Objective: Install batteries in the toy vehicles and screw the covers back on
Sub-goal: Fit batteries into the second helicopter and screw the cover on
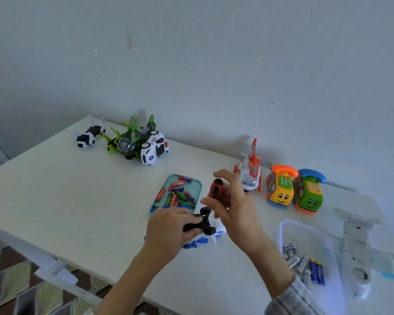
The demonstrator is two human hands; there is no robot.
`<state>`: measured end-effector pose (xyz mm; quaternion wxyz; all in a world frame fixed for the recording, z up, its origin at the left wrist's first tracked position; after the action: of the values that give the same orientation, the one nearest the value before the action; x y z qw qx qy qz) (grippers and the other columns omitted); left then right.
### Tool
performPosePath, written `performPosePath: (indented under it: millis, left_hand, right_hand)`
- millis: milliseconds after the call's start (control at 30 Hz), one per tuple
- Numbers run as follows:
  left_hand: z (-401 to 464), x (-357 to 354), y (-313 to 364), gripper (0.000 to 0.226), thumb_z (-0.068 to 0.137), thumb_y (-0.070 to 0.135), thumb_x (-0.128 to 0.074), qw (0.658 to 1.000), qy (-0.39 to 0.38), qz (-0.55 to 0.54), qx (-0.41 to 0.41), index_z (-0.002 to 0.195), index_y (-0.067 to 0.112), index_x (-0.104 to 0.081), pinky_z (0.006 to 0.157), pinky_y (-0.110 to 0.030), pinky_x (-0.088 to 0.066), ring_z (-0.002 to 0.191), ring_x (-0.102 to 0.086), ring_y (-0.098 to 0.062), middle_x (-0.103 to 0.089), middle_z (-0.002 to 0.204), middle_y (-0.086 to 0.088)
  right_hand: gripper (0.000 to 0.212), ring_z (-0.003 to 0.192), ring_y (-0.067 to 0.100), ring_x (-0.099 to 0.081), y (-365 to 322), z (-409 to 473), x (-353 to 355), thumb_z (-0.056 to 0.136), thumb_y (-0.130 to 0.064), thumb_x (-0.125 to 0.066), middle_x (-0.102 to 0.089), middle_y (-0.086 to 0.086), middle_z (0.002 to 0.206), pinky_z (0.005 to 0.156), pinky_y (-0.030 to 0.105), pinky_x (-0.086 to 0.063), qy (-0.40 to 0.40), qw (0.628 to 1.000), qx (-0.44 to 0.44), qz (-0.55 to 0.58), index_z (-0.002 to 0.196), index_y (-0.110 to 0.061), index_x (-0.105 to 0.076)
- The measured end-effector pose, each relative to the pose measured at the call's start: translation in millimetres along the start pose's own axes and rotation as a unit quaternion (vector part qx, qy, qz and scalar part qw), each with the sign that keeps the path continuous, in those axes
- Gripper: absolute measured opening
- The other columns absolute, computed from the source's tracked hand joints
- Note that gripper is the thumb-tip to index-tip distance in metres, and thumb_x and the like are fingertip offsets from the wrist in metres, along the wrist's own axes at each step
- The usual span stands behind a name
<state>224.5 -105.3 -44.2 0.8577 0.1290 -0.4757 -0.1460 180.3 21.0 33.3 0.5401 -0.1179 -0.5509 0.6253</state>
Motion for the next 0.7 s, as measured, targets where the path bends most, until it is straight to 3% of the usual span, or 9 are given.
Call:
performPosePath:
  millis: [100,200,267,367,500,600,700]
  left_hand:
    - [0,-1,0,0.032,0.055,0.045,-0.088,1.0,0.0,0.004,0.0,0.082,0.032,-0.078,0.059,-0.024,-0.047,0.065,-0.066,-0.004,-0.072,0.076,0.016]
    - [1,-1,1,0.035,0.052,0.046,-0.089,1.0,0.004,0.008,0.001,0.081,0.031,-0.078,0.06,-0.021,-0.045,0.065,-0.066,-0.003,-0.072,0.075,0.016]
    - [1,0,0,0.035,0.052,0.046,-0.089,1.0,0.004,0.008,0.001,0.082,0.031,-0.078,0.061,-0.02,-0.044,0.065,-0.066,-0.002,-0.072,0.075,0.016]
    - [2,-1,-2,0.033,0.055,0.045,-0.088,1.0,-0.003,-0.001,0.002,0.084,0.031,-0.078,0.06,-0.022,-0.046,0.066,-0.066,-0.003,-0.072,0.076,0.016]
    - [4,-2,-4,0.026,0.066,0.051,-0.078,1.0,-0.006,-0.009,0.009,0.085,0.033,-0.077,0.058,-0.026,-0.048,0.067,-0.066,-0.003,-0.073,0.078,0.016]
    - [5,-2,-6,0.025,0.067,0.051,-0.074,1.0,-0.008,-0.008,0.011,0.084,0.033,-0.077,0.058,-0.025,-0.045,0.066,-0.065,-0.003,-0.072,0.078,0.017]
    - [5,-2,-5,0.028,0.061,0.048,-0.085,1.0,-0.009,-0.004,0.009,0.083,0.032,-0.078,0.058,-0.025,-0.046,0.066,-0.066,-0.004,-0.073,0.078,0.016]
  right_hand:
    - [0.04,0.07,-0.015,-0.057,-2,-3,0,0.089,-0.003,-0.062,-0.053,-0.023,0.089,0.061,0.001,-0.043,0.028,0.999,0.034,-0.019,0.113,-0.032,-0.047]
    - [0.038,0.085,0.001,-0.063,-6,-1,9,0.087,-0.012,-0.066,-0.061,-0.017,0.106,0.064,0.011,-0.049,0.056,0.993,0.089,-0.058,0.118,-0.031,-0.053]
    - [0.04,0.101,0.007,-0.063,-7,0,13,0.083,-0.005,-0.068,-0.06,-0.009,0.123,0.075,0.016,-0.053,0.06,0.992,0.108,-0.032,0.116,-0.027,-0.058]
    - [0.038,0.099,0.009,-0.067,-3,2,13,0.077,0.004,-0.072,-0.069,-0.006,0.109,0.082,0.02,-0.054,0.034,0.994,0.082,0.056,0.107,-0.019,-0.065]
    - [0.033,0.073,0.006,-0.064,-2,3,17,0.069,-0.005,-0.08,-0.061,-0.006,0.078,0.067,0.017,-0.053,0.113,0.984,0.135,0.01,0.093,-0.019,-0.063]
    - [0.033,0.072,0.003,-0.059,0,0,21,0.07,-0.018,-0.082,-0.057,-0.009,0.079,0.065,0.014,-0.05,0.164,0.977,0.137,-0.002,0.095,-0.022,-0.061]
    - [0.03,0.094,0.015,-0.065,5,-1,20,0.078,-0.012,-0.074,-0.064,0.0,0.102,0.077,0.026,-0.056,0.127,0.986,0.103,0.033,0.104,-0.018,-0.063]
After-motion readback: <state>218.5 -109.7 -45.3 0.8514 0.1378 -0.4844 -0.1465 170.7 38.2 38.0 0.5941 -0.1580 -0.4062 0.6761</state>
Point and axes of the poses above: each hand's wrist, its own z-axis towards the middle knuckle, its own x-axis out of the back of the hand, y = z × x, the point moved 6 cm from there along z, towards the middle knuckle
